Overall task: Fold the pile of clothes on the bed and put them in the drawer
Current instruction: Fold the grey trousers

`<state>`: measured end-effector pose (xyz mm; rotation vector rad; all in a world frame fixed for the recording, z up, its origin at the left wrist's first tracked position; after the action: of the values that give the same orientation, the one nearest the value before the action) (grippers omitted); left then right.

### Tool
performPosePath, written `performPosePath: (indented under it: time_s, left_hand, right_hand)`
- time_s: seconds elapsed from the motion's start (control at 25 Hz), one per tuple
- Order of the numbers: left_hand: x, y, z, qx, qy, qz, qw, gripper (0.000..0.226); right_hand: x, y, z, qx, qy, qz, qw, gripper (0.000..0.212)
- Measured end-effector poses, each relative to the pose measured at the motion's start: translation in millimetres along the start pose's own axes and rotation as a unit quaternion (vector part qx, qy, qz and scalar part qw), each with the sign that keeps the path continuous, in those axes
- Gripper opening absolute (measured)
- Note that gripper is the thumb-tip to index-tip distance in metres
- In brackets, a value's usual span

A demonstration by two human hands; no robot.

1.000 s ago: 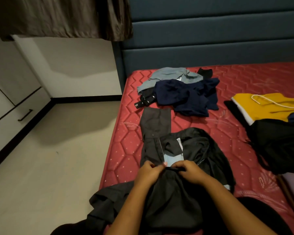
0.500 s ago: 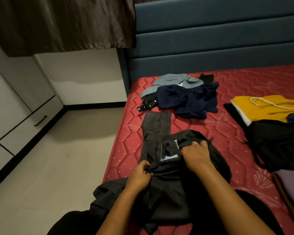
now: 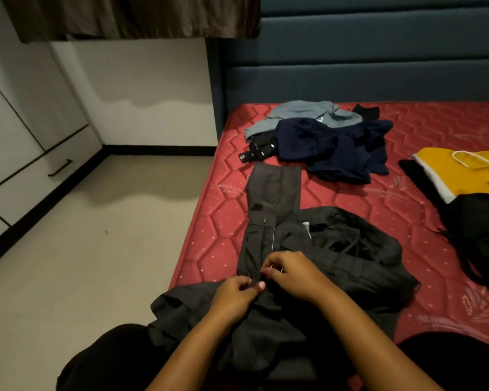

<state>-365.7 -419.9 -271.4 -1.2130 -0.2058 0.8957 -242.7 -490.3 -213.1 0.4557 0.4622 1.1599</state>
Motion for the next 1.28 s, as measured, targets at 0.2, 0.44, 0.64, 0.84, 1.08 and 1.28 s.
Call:
performPosePath:
  time_s: [0.2, 0.44, 0.64, 0.84, 1.08, 1.28]
  left_hand:
    - [25.8, 2.5, 3.7, -0.073, 0.026, -0.044, 0.996, 0.025]
    - [27.9, -11.3, 10.8, -0.017, -0.042, -0.132, 0.99, 0.027]
    - [6.2, -28.2, 18.2, 0.098, -0.089, -0.239, 0.962, 0.031]
    - [-6.8, -37.4, 20.9, 0.13, -0.086, -0.293, 0.943, 0.036]
    - [-9.9, -42.1, 18.5, 0.096, -0.072, -0.319, 0.94, 0.038]
    - [-12.8, -55.7, 15.2, 0.052, -0.055, -0.323, 0.943, 0.041]
  right_hand:
    - [22.6, -15.1, -7.5, 0.065, 0.045, -0.016, 0.997, 0.011]
    - [27.7, -19.1, -0.8, 0.077, 0.022, -0.022, 0.997, 0.006]
    - [17.8, -17.1, -7.0, 0.164, 0.11, -0.001, 0.98, 0.018]
    - [12.7, -4.4, -5.2, 0.081, 0.076, 0.047, 0.993, 0.026]
    - [6.2, 6.9, 0.2, -0.058, 0.044, 0.049, 0.996, 0.009]
    - [5.4, 3.0, 25.4, -0.247, -0.137, 0.016, 0.959, 0.013]
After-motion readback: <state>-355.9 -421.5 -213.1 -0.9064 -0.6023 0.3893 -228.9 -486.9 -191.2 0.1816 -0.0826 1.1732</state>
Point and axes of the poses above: each hand's wrist, its own x-axis towards the middle knuckle, its own z-axis out of the back of the hand, y = z × x, the point moved 6 cm from there along x, towards the middle knuckle, and after that the axes turned 1 degree about z, right-handed, at the moved point
